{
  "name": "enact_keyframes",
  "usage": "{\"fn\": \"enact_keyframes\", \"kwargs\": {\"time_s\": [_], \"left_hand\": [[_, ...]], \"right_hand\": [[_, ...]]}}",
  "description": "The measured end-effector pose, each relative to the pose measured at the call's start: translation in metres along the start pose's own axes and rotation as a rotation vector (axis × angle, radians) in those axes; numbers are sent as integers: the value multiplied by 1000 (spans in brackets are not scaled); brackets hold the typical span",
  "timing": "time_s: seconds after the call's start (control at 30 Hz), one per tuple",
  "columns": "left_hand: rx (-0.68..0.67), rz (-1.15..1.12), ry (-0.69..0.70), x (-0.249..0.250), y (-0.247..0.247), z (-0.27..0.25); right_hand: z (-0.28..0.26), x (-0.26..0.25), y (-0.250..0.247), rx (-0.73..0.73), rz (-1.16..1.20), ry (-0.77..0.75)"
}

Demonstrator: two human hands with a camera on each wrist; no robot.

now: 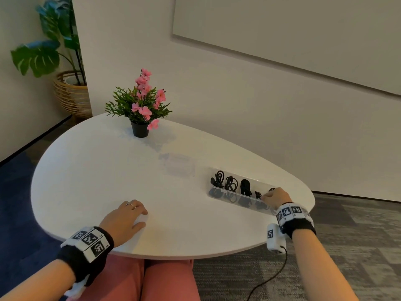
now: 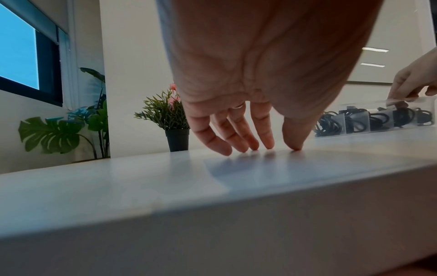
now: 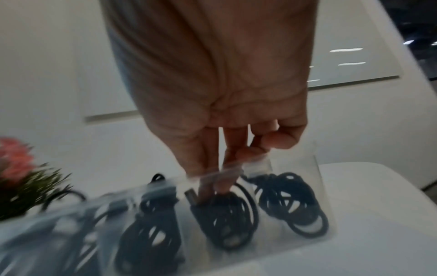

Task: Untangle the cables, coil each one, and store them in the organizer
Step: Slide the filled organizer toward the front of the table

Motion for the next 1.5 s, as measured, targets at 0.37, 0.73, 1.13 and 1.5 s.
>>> {"fn": "enact_keyframes", "kwargs": {"time_s": [0.37, 0.73, 1.13, 1.5], "left_hand": [[-40, -3, 21, -3, -2, 0], [96, -328, -142, -20, -33, -18], [146, -262, 42, -17, -40, -19], [259, -361, -44, -10, -67, -20]], "right_hand": [[-63, -48, 50, 169, -25, -362], [-114, -133, 60, -2, 338, -517], [-54, -113, 71, -256, 853, 35], [-85, -109, 39, -156, 864, -265]]}}
Point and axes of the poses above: each hand's wrist, its own z-axis towards the middle knuckle, its own y-axis out of the palm, x = y × z, the point moved 8 cm from there along z, towards the middle knuckle, and after that the axes turned 2 degrees about -y, right-handed, at the moved point
